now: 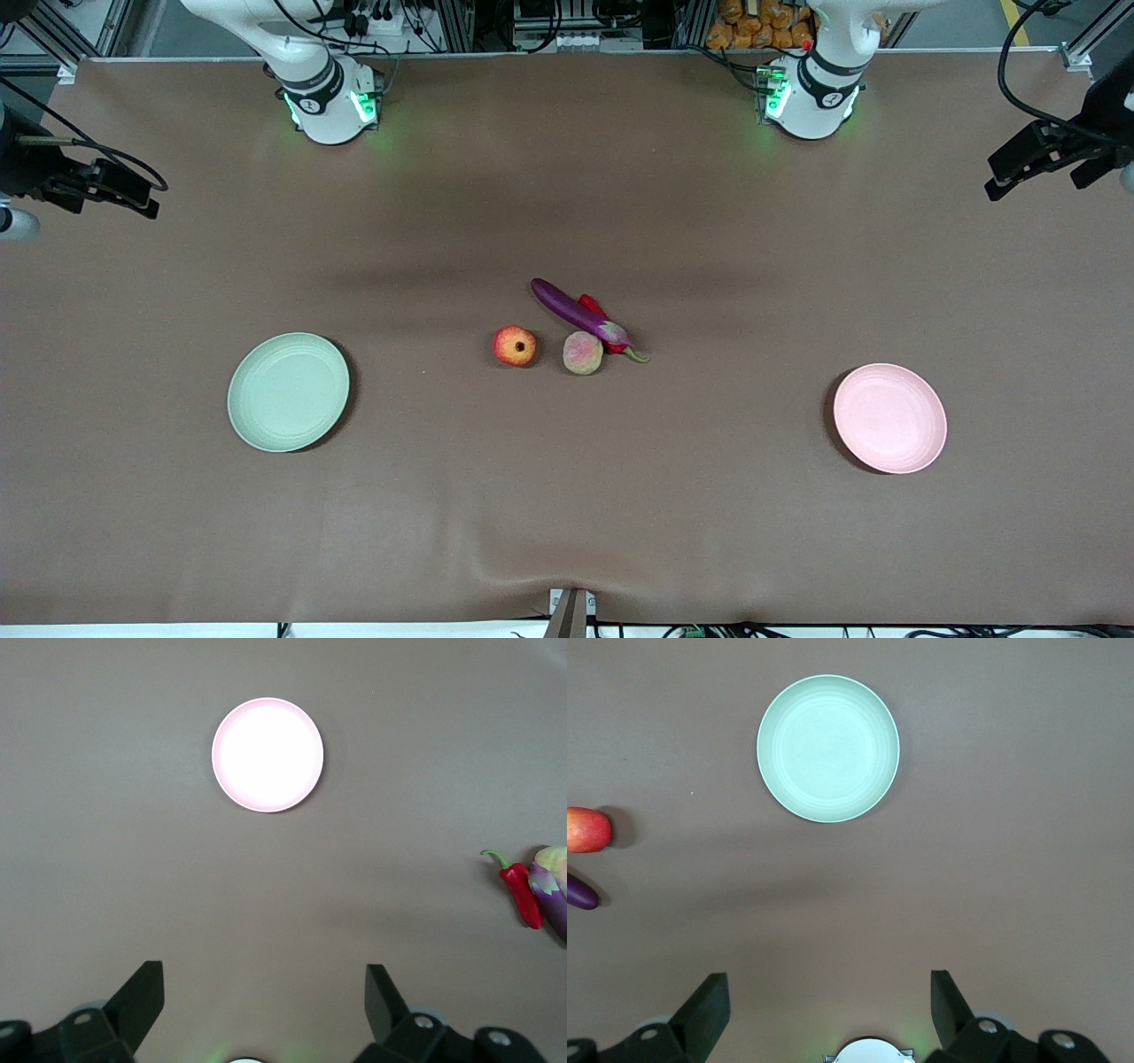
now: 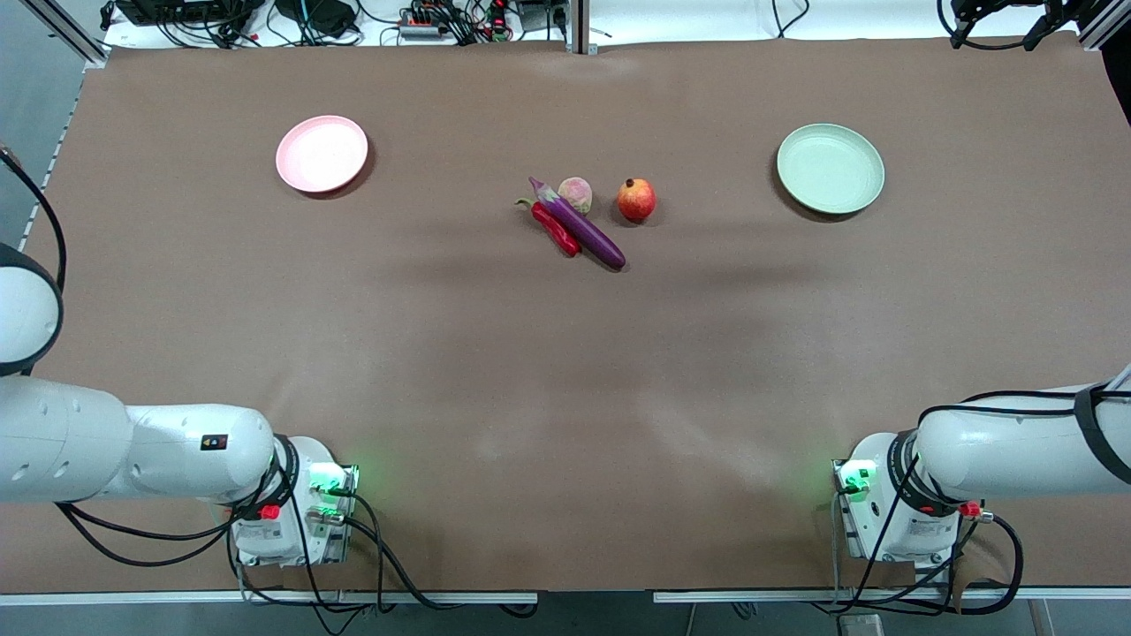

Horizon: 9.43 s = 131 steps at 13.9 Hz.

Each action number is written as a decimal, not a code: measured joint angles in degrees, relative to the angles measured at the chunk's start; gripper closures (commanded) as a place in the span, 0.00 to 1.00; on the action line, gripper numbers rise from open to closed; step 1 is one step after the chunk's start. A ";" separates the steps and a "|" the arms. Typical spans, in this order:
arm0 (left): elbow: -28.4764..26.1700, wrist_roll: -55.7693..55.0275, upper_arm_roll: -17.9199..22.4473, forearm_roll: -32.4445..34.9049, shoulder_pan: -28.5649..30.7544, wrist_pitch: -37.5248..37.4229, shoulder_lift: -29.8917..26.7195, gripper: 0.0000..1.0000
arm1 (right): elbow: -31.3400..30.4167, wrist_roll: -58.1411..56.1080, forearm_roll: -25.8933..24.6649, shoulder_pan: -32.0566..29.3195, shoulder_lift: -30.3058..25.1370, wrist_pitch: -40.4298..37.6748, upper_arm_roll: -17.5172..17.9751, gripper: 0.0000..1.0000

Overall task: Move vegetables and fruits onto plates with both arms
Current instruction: 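Reach the left gripper down to the purple eggplant, then grasp the purple eggplant with the left gripper and lift it, then carry the eggplant to the pink plate while the right gripper reaches out, then lower the eggplant onto the pink plate while the right gripper approaches the apple, then grasp the red apple with the right gripper while the left gripper reaches the pepper, then place the apple on the green plate while the left gripper lifts the pepper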

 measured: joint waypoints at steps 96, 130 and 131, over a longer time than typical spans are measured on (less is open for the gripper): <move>7.45 -16.20 -14.38 8.77 15.52 39.46 48.09 0.00 | -0.60 28.93 38.16 24.15 39.28 36.90 0.11 0.00; -14.31 -80.53 -23.11 9.97 -11.64 62.09 49.16 0.34 | -2.85 2.26 34.18 7.74 35.56 27.22 -5.35 0.59; -14.31 -80.52 -23.11 9.97 -11.80 62.33 49.35 0.60 | -2.67 -1.94 33.43 4.83 35.55 25.79 -5.39 0.59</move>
